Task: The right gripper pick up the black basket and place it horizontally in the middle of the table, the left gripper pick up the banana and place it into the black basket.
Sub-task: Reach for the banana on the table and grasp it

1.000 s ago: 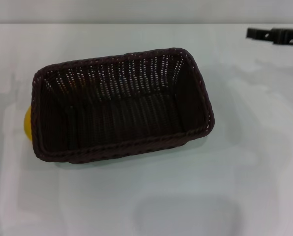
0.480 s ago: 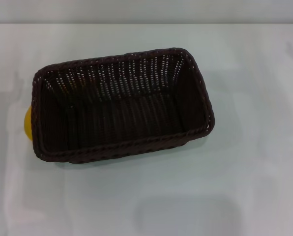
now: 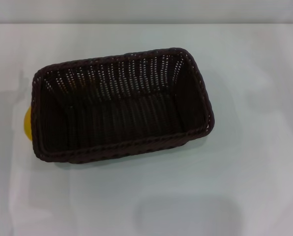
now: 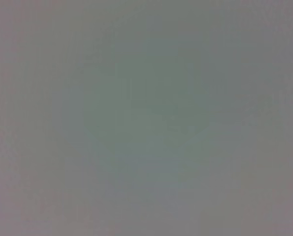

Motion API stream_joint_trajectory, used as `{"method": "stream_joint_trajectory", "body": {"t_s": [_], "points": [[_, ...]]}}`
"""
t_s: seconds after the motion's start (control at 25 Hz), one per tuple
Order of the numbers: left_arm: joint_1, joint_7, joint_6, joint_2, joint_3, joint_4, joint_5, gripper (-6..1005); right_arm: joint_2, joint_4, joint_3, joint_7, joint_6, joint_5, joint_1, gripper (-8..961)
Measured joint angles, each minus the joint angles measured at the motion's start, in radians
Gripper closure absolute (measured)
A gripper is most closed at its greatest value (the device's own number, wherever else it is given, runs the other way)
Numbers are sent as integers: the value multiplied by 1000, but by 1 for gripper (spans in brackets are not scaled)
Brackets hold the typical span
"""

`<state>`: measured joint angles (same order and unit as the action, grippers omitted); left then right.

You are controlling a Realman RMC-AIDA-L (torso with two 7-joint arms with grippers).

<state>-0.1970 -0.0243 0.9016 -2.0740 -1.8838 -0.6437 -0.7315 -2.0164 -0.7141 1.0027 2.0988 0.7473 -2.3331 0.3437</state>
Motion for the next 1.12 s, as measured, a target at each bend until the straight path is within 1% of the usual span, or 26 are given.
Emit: {"method": "stream_joint_trajectory", "body": {"t_s": [0.08, 0.2, 0.4, 0.52, 0.6, 0.72, 0.8, 0.92, 1.04, 1.12], "points": [[-1, 0, 0, 0, -2, -3, 0, 125, 1, 55, -5, 110, 100, -68, -1, 94], [-6, 0, -6, 0, -2, -9, 16, 125, 3, 93, 2, 200, 199, -77, -1, 94], [-7, -1, -29, 0, -5, -27, 35, 125, 5, 110, 3, 214, 235, -78, -5, 94], [11, -33, -116, 4, 2, -88, 46, 125, 8, 114, 4, 210, 233, -78, -9, 94], [36, -93, -155, 6, 4, -144, 47, 125, 8, 116, 4, 209, 225, -79, -12, 94], [90, -237, -199, -2, 20, -247, 41, 125, 8, 119, 8, 209, 219, -79, -13, 94], [133, -315, -276, -4, 38, -347, 28, 125, 9, 121, 8, 209, 219, -80, -14, 94], [192, -388, -372, -3, 59, -472, 12, 125, 11, 128, 5, 209, 217, -81, -15, 94], [247, -439, -431, -5, 71, -568, 11, 126, 13, 135, 1, 209, 215, -81, -15, 94], [282, -460, -500, -5, 80, -639, 10, 126, 16, 140, 0, 209, 215, -82, -15, 94]]}}
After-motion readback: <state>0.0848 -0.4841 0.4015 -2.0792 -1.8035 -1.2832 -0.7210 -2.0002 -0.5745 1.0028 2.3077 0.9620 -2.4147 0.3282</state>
